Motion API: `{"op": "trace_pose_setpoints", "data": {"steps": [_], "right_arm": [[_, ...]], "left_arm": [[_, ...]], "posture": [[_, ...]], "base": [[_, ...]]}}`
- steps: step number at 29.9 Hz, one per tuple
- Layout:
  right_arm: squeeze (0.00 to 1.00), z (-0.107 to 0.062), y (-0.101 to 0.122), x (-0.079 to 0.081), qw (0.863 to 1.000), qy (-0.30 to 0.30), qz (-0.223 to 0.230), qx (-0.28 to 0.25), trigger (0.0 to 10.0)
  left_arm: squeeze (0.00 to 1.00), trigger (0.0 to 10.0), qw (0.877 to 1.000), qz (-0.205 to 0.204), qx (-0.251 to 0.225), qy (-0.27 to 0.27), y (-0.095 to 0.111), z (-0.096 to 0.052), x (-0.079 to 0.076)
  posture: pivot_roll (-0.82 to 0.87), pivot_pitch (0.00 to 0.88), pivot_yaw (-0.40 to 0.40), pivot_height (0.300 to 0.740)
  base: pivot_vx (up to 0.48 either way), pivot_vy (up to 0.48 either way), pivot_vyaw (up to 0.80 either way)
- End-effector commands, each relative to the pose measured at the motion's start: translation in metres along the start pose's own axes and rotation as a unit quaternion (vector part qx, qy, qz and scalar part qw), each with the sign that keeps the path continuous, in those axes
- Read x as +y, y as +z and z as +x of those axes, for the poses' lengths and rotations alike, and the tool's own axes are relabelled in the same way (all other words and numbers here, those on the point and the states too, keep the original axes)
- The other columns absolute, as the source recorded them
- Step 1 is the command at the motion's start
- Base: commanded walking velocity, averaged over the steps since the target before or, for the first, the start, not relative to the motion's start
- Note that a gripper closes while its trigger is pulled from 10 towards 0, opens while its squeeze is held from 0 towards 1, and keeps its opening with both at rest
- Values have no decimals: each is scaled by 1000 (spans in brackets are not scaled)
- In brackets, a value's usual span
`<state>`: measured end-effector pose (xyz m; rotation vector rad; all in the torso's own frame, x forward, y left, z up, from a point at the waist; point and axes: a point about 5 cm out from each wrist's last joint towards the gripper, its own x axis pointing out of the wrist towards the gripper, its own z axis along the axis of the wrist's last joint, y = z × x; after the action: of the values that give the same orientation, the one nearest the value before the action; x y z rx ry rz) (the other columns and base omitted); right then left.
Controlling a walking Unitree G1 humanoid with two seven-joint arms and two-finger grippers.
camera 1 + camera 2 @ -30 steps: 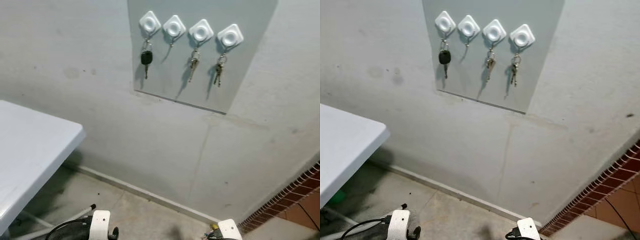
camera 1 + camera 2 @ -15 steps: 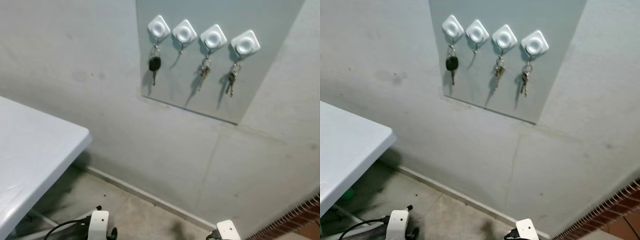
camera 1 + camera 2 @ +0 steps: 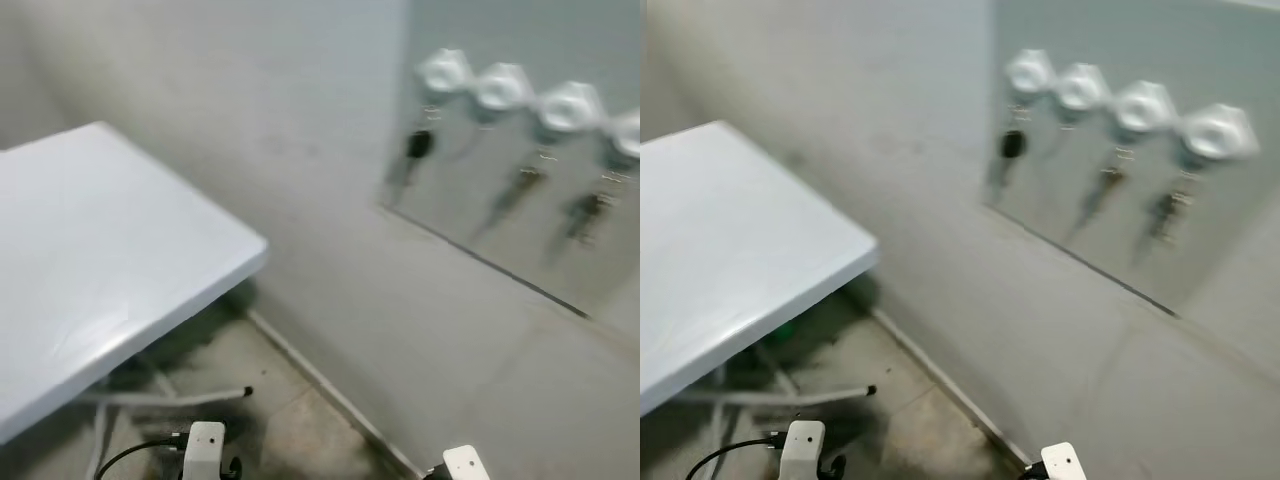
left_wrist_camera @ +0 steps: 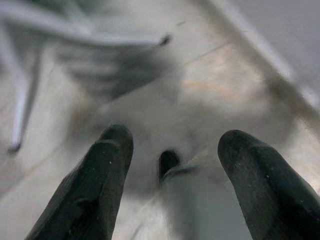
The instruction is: Hang keys on a hook
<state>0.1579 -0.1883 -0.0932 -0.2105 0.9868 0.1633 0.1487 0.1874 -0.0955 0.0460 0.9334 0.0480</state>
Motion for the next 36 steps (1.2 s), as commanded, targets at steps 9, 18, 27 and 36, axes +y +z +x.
{"op": "trace_pose_setpoints", "data": {"steps": [9,18,27,36], "right_arm": [[0,-3,-12,-6,1000,-9,11,15,10000],[0,-4,-13,-6,1000,-10,14,17,10000],[0,-4,-13,-7,1000,-11,15,17,10000],[0,-4,-14,-7,1000,-10,23,17,10000]], "left_arm": [[0,10000,1000,-7,-9,3,9,3,-4],[0,10000,1000,-10,-7,6,8,3,-4],[0,10000,1000,-7,-5,7,8,3,-4],[0,10000,1000,-13,-3,7,6,2,-5]], "posture": [[-91,0,-24,728],[-89,0,-24,728],[-90,0,-25,728],[-88,0,-27,728]], "base": [[0,0,800],[0,0,800],[0,0,800],[0,0,800]]}}
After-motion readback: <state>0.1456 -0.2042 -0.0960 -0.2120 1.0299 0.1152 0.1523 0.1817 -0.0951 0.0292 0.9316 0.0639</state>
